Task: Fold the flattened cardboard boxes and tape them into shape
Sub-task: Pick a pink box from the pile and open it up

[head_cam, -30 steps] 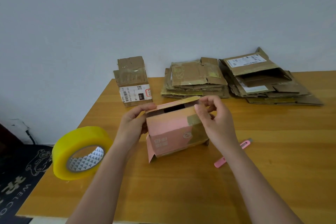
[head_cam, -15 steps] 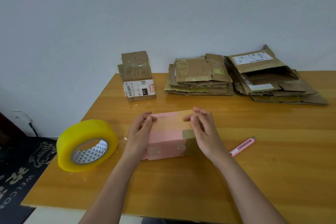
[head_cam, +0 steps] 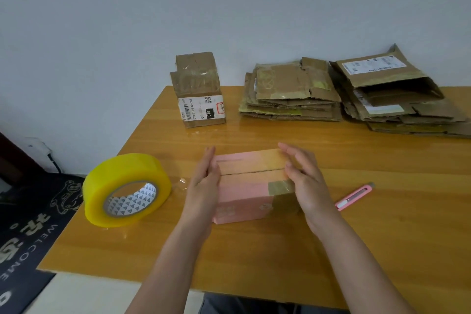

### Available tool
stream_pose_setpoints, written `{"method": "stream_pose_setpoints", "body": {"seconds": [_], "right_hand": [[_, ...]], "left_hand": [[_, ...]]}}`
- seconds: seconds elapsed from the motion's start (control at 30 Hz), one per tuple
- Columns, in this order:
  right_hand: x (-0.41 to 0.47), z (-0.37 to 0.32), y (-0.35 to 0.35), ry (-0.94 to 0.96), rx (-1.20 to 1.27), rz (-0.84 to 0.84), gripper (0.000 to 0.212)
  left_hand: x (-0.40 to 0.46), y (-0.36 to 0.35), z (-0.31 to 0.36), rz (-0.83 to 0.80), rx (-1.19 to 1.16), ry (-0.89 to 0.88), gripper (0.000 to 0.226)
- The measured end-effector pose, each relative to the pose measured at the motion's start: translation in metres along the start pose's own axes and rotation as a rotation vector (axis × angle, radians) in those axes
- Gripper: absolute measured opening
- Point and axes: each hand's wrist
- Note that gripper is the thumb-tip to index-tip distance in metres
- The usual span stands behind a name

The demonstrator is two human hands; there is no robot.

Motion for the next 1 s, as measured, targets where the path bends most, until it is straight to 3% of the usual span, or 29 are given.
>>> {"method": "stream_pose_setpoints", "body": {"seconds": [0.2,0.3,0.53,0.8,0.93,1.0], "right_hand": [[-0.004,0.000,-0.001,-0.056,-0.024,-0.108,0.041],[-0.006,-0.004,-0.003,-0.069,-0.002,-0.064,0.041],[-0.004,0.001,-0.007,-0.015,-0.103,-0.001,0.037],[-0.002,0.006,-0.012,-0.003,-0.010,0.095,0.039],[-0.005,0.002,-0.012,-0.016,0.037,0.118,0.036],[-0.006,0.000,-0.012,0.017,-0.060,0.094,0.036]], "left_hand": [[0.004,0.007,-0.008,-0.120,0.074,0.021,0.040],[0.008,0.008,-0.006,-0.155,0.103,0.011,0.039],[0.021,0.009,-0.007,-0.109,0.107,-0.034,0.036],[0.027,0.008,-0.006,-0.081,0.008,-0.048,0.030],[0.022,0.003,-0.002,-0.004,0.082,-0.079,0.036],[0.018,0.000,0.002,0.037,0.219,-0.136,0.039]]}}
Point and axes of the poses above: each hand's wrist, its own x-axis towards the middle knuckle, its own y-axis out of the back of the hand, z = x × y, and after that the axes turned 10 degrees about y, right-handed
